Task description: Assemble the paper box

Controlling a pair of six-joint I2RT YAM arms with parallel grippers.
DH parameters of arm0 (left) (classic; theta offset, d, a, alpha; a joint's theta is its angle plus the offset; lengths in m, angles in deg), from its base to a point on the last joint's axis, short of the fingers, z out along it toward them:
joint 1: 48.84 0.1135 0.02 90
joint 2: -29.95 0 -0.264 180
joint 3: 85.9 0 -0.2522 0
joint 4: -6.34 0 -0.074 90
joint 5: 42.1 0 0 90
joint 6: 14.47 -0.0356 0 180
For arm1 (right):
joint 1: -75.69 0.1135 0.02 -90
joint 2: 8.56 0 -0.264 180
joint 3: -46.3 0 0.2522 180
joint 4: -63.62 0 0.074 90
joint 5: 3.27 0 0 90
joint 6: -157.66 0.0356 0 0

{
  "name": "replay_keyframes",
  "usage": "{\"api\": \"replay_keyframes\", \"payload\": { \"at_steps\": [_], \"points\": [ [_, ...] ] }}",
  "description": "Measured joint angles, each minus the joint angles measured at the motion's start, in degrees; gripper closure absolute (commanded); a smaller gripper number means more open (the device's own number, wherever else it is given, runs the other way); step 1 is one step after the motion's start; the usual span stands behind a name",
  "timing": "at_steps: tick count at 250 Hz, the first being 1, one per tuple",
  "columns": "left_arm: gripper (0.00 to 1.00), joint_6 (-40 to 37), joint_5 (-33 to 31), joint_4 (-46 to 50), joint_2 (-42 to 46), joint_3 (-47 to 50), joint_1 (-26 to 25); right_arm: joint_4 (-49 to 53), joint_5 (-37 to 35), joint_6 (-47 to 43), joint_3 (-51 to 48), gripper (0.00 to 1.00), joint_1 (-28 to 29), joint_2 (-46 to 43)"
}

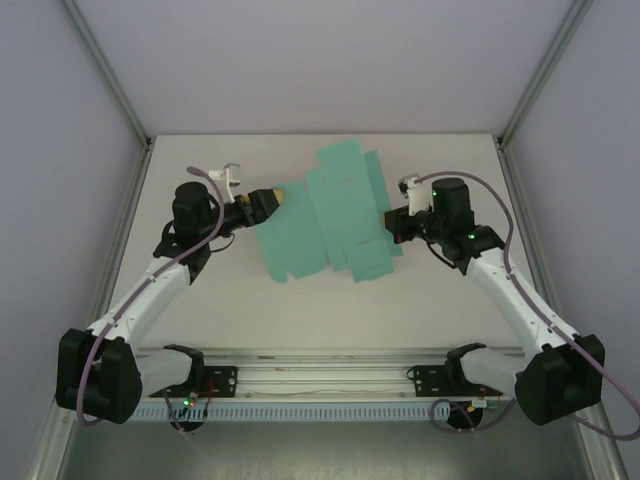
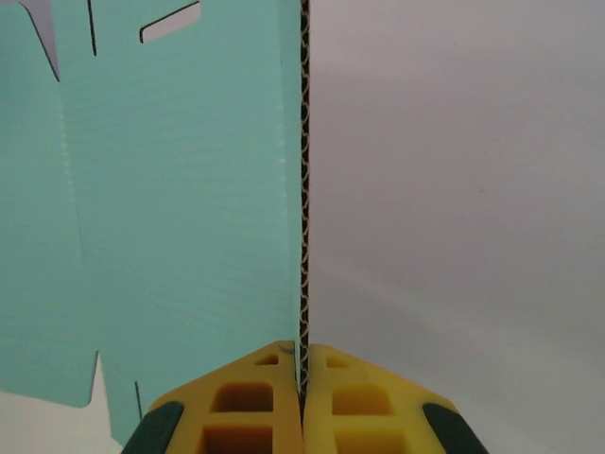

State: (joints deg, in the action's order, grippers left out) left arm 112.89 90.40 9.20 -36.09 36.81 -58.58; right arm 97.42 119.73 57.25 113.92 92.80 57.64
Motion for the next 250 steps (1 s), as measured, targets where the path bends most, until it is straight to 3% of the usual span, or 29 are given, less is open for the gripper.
{"api": "replay_keyframes", "payload": {
  "at_steps": [51,95,124,159,209,250],
  "points": [
    [0.00,-3.02,-17.00,14.86,2.49,3.63,0.00,5.20,-2.99,-11.65,3.32,1.00,2.78,10.49],
    [0.00,-3.93,-21.99,18.86,2.82,3.58,0.00,3.93,-12.81,-22.69,5.90,1.00,9.16,19.17],
    [0.00,-4.09,-20.31,19.02,0.66,1.53,0.00,-2.54,-22.34,-32.17,5.84,1.00,14.19,22.71],
    [0.00,-3.78,-14.51,17.25,-5.38,-3.65,-0.02,-22.21,-32.04,-44.81,-0.39,1.00,19.52,24.59],
    [0.00,-2.47,-6.71,15.21,-13.81,-11.69,-0.83,-35.67,-36.76,-54.29,-4.63,1.00,22.58,26.58],
    [0.00,-2.71,-3.85,15.15,-19.30,-18.49,-3.10,-39.10,-38.34,-56.70,-4.85,1.00,23.15,26.58]
  ]
}}
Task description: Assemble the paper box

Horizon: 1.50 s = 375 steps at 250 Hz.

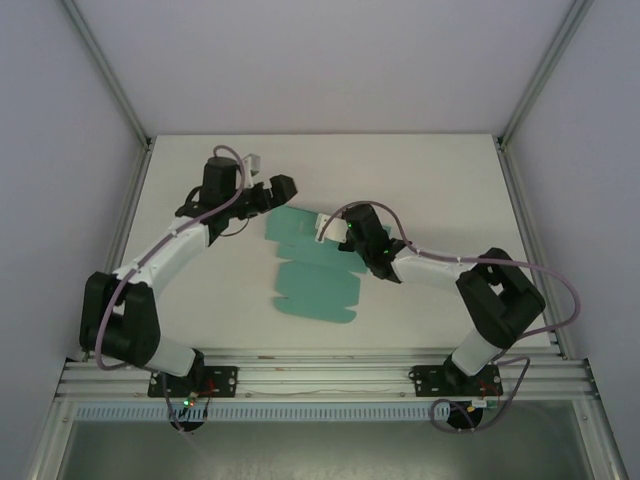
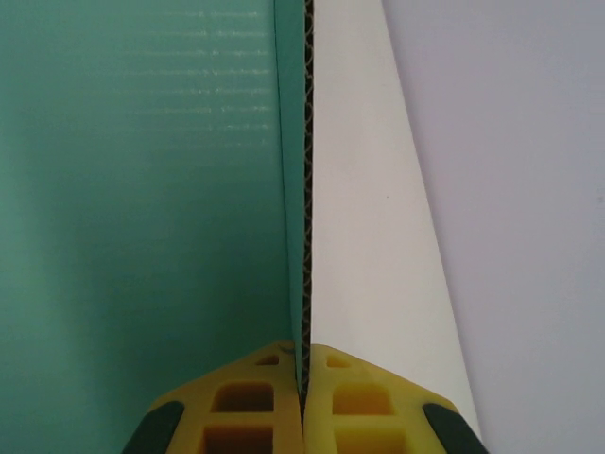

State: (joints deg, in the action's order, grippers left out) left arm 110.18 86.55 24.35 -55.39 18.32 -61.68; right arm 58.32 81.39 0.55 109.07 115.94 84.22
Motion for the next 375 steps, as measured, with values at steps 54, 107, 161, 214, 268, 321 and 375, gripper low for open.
{"api": "replay_keyframes", "payload": {
  "at_steps": [54,107,161,214,268,321,375],
  "points": [
    [0.19,-1.27,2.97,0.61,-6.93,-5.75,-2.75,-0.07,-0.07,-0.28,0.00,1.00,0.00,-0.04],
    [0.32,-3.32,4.20,2.64,-9.90,-6.14,-3.30,1.05,-1.14,0.63,-0.17,1.00,-0.07,-0.37],
    [0.43,-2.43,5.51,1.95,-9.92,-3.58,-4.74,1.01,-1.57,3.02,-0.17,1.00,-0.04,-1.03],
    [0.51,3.13,8.02,-5.18,-10.08,0.94,-6.10,1.05,-0.66,4.81,-0.17,1.00,0.00,-1.46],
    [0.66,10.60,8.94,-13.22,-13.18,1.44,-6.93,0.13,-0.70,5.42,-1.07,1.00,-0.04,-1.81],
    [0.76,16.37,8.04,-20.04,-14.84,2.32,-8.33,0.09,-1.99,6.05,-1.70,1.00,-0.07,-1.81],
    [0.48,15.56,6.08,-20.79,-13.92,3.58,-8.96,-0.76,-1.88,7.13,-1.97,1.00,0.48,-2.14]
  ]
}}
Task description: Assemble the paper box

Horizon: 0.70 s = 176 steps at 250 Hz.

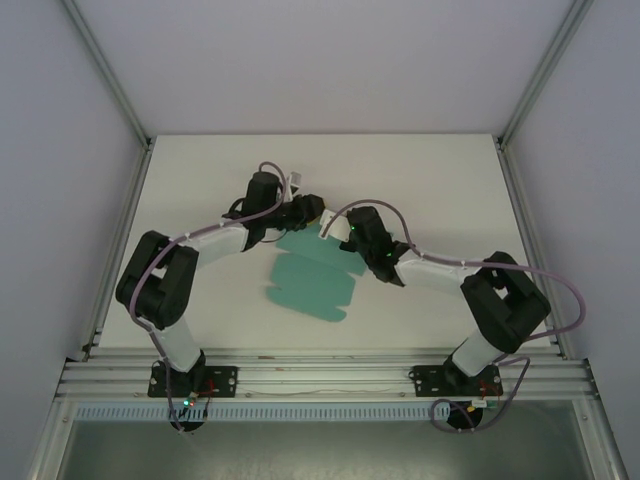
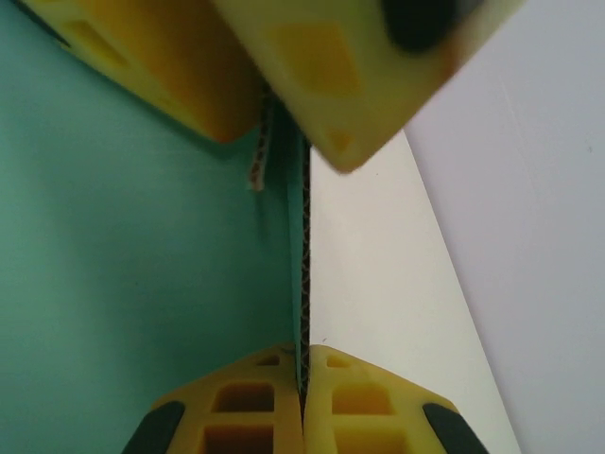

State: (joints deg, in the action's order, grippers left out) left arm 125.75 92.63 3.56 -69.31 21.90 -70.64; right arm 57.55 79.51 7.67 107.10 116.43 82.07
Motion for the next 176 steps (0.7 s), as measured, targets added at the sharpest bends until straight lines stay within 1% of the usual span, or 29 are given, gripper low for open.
{"api": "replay_keyframes", "payload": {
  "at_steps": [15,35,47,62,79,104,124,135,176],
  "points": [
    [0.34,-1.81,-1.60,2.58,1.70,0.02,-0.31,-0.11,0.44,0.26,-0.22,1.00,0.13,-0.42],
    [0.15,-5.86,-4.76,6.58,6.40,1.05,-0.04,-0.39,1.49,1.05,-0.85,1.00,0.09,-1.84],
    [0.01,-7.67,-6.21,8.31,10.12,2.67,0.42,-0.37,2.10,1.49,-1.22,1.00,-0.07,-2.95],
    [0.00,-10.56,-8.33,10.45,15.43,5.33,1.62,-0.33,2.78,2.16,-1.77,1.00,-0.70,-4.46],
    [0.00,-12.94,-11.43,13.14,20.81,8.52,4.26,-0.09,3.52,2.89,-2.14,1.00,-1.70,-6.10],
    [0.00,-15.89,-16.46,17.14,24.72,12.17,9.29,0.52,4.26,3.82,-2.67,1.00,-2.78,-8.24],
    [0.00,-17.59,-19.80,19.58,25.05,15.08,12.87,1.20,5.16,4.55,-2.82,1.00,-3.06,-9.20],
    [0.00,-18.45,-20.94,20.79,24.63,16.35,13.99,1.60,5.57,5.01,-2.82,1.00,-3.08,-9.51],
    [0.03,-20.81,-22.01,22.14,21.73,18.21,14.32,3.26,6.47,6.27,-2.82,1.00,-3.08,-9.92]
  ]
}}
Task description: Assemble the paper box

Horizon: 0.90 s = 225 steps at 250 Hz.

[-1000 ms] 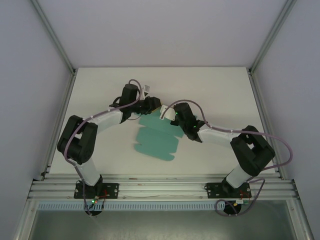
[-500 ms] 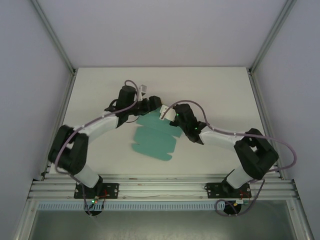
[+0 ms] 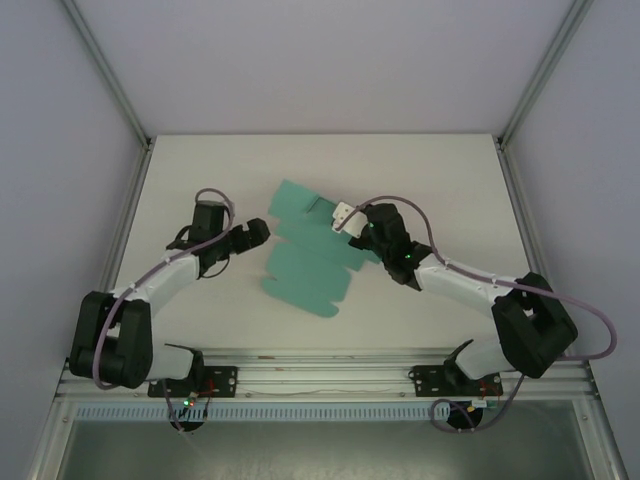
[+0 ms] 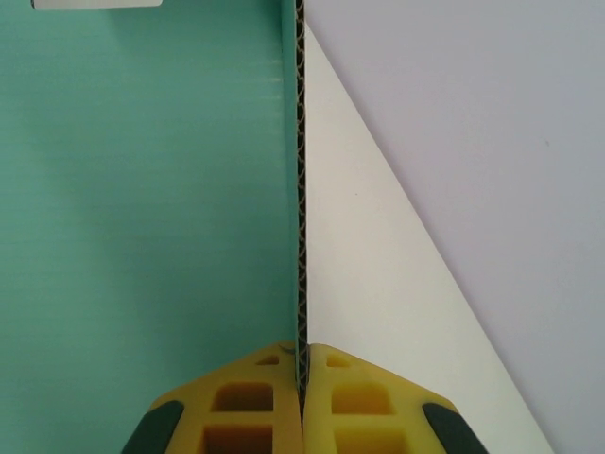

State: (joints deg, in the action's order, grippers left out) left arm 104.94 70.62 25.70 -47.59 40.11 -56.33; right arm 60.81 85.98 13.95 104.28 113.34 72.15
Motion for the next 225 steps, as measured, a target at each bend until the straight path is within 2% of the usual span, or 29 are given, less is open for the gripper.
{"api": "replay_keyframes", "payload": {
  "at_steps": [40,132,183,201,225],
  "points": [
    [0.07,-1.92,2.89,-4.37,-2.95,0.11,0.02,1.31,0.83,1.09,0.02,1.00,0.00,0.00],
    [0.15,-4.96,15.74,-16.68,-3.21,5.75,-0.09,2.62,0.61,3.39,0.04,1.00,-0.74,0.00],
    [0.19,-4.90,21.57,-22.77,-2.43,7.34,-3.13,2.40,1.01,5.31,0.07,1.00,-0.31,0.02],
    [0.25,-5.03,22.16,-23.65,-2.60,7.28,-4.20,2.14,1.01,5.77,0.15,1.00,0.11,0.02],
    [0.28,-5.49,23.45,-24.81,-4.31,7.06,-4.87,2.01,1.25,6.32,0.15,1.00,0.46,0.02]
  ]
}}
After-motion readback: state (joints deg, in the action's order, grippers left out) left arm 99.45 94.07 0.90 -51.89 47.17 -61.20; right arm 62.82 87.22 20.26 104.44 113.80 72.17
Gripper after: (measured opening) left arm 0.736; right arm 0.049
